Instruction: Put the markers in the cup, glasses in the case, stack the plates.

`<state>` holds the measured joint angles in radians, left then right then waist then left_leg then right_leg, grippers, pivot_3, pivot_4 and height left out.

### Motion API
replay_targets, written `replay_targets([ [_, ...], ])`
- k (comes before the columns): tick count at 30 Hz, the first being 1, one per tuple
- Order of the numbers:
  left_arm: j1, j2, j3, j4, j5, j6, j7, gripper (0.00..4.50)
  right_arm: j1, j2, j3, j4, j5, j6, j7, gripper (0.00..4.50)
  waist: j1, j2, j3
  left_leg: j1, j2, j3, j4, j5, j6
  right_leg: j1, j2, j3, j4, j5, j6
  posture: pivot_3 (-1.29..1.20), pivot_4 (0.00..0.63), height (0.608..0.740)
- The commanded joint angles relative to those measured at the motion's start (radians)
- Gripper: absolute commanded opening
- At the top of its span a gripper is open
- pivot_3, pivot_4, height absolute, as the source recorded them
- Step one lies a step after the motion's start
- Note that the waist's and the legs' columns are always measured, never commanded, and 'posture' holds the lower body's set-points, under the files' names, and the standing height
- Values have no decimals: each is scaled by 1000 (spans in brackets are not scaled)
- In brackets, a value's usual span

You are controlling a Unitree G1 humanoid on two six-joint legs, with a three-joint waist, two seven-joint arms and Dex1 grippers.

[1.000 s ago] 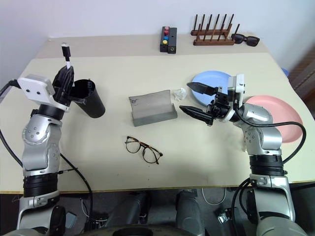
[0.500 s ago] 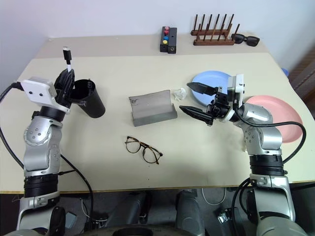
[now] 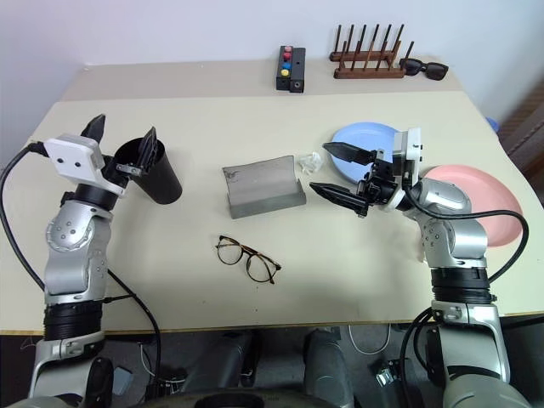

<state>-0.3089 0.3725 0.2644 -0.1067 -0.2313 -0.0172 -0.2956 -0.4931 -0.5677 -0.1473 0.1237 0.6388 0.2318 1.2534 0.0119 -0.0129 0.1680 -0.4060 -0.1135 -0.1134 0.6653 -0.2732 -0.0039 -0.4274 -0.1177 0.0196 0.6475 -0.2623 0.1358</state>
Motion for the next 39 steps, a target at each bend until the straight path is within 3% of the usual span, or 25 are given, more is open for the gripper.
replay_targets([
  [1, -28, 24, 47, -80, -53, 49, 13, 4486, -26, -10, -26, -15, -1, -14, -11, 4500, 0, 0, 0, 0, 0, 0, 0, 0, 0, 0, 0, 0, 0, 0, 0, 0, 150, 740],
  [6, -128, 52, 75, -124, -136, 178, 39, 4486, -24, -11, -27, -16, -22, -17, -47, 4500, 1, 0, 0, 0, 0, 0, 0, 0, 0, 0, 0, 0, 0, 0, 0, 0, 150, 740],
  [13, -454, 108, 67, -48, -275, 495, 76, 4486, 5, -19, -18, -38, -121, -46, -172, 4500, -1, 0, 0, -1, 0, 0, 1, 0, 0, 0, 0, -1, 1, 0, 0, 0, 150, 740],
  [19, -637, 173, -44, 97, -300, 674, -81, 4486, 29, -25, 6, -61, -216, -43, -286, 4500, -6, 0, 0, 0, 0, 0, 0, 0, 0, -1, 1, 0, 1, 0, 0, 0, 150, 740],
  [22, -648, 188, -99, 156, -328, 721, -223, 4486, 44, -40, 15, -73, -239, -2, -313, 4500, -9, 0, 0, -1, 0, 0, 0, 0, 0, -1, 1, 0, 1, 0, 0, 0, 150, 740],
  [29, -558, 324, -311, 126, -272, 684, -605, 4486, 84, -77, -1, -137, -211, 55, -296, 4500, -25, 0, 0, -1, 0, 0, -1, 0, 0, -2, 1, 0, 1, 0, 0, 0, 150, 740],
  [39, -486, 402, -389, 123, -214, 602, -853, 4486, 196, -225, -18, -209, -195, 82, -166, 4500, -19, 1, 1, -1, 0, 0, -1, 0, 0, -1, 0, 0, 0, 0, 0, 0, 150, 740],
])
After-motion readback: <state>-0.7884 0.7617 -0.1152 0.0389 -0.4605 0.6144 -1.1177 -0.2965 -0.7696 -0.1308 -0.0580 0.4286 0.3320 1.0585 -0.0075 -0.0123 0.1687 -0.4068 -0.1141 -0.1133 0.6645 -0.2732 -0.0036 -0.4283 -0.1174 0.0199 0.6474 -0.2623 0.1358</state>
